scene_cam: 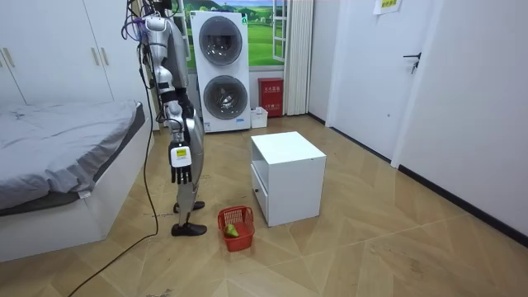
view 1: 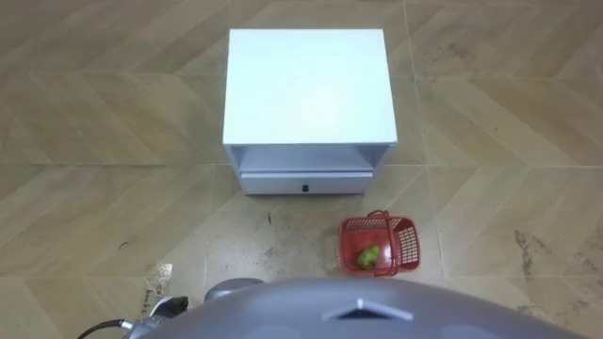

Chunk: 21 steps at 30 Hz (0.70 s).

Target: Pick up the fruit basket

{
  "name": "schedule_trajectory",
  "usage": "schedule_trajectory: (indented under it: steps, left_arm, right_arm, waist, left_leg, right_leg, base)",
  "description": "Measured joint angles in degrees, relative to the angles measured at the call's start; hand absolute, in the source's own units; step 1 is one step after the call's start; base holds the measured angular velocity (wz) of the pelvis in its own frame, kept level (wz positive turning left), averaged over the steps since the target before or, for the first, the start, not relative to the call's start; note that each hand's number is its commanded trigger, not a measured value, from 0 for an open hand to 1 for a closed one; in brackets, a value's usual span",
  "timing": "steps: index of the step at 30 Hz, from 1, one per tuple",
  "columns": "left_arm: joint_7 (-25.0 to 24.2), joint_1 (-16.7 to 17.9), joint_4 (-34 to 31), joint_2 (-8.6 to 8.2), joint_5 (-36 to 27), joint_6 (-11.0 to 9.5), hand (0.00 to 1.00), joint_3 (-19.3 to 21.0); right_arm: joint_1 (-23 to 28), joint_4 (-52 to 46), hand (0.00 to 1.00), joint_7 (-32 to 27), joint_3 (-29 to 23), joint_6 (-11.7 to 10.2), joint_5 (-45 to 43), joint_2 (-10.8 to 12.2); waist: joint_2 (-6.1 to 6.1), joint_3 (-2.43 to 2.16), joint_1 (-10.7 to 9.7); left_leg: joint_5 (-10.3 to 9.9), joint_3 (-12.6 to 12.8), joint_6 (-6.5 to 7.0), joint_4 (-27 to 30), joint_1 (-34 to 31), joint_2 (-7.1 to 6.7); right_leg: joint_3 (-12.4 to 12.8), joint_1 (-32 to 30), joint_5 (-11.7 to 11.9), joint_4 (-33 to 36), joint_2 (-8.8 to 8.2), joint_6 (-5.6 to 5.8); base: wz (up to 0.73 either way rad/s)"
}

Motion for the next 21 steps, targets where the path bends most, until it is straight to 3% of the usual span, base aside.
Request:
schedule_trajectory:
  steps: [8,21]
  left_arm:
    - [-0.06,0.74,-0.06,-0.03,-0.06,1.11,0.0,-0.14]
    - [-0.04,0.89,1.64,-0.12,-1.12,1.01,0.0,-1.02]
  right_arm:
    - [0.24,0.13,0.0,-0.32,0.0,0.05,1.34,0.01]
    - [-0.36,-0.02,0.0,-2.35,-1.06,0.66,3.13,0.01]
  waist:
    - [0.17,-0.06,-0.56]
    - [0.73,-0.03,-1.25]
  left_leg:
    - [0.0,-0.09,0.0,-0.29,0.5,-0.02]
    - [0.0,0.69,0.01,-0.58,0.42,-0.02]
  right_leg:
    - [-0.21,0.79,0.0,-0.07,-0.01,0.0]
    - [0.99,0.29,0.0,-0.01,0.06,0.0]
  base:
    - [0.0]
    - [-0.03]
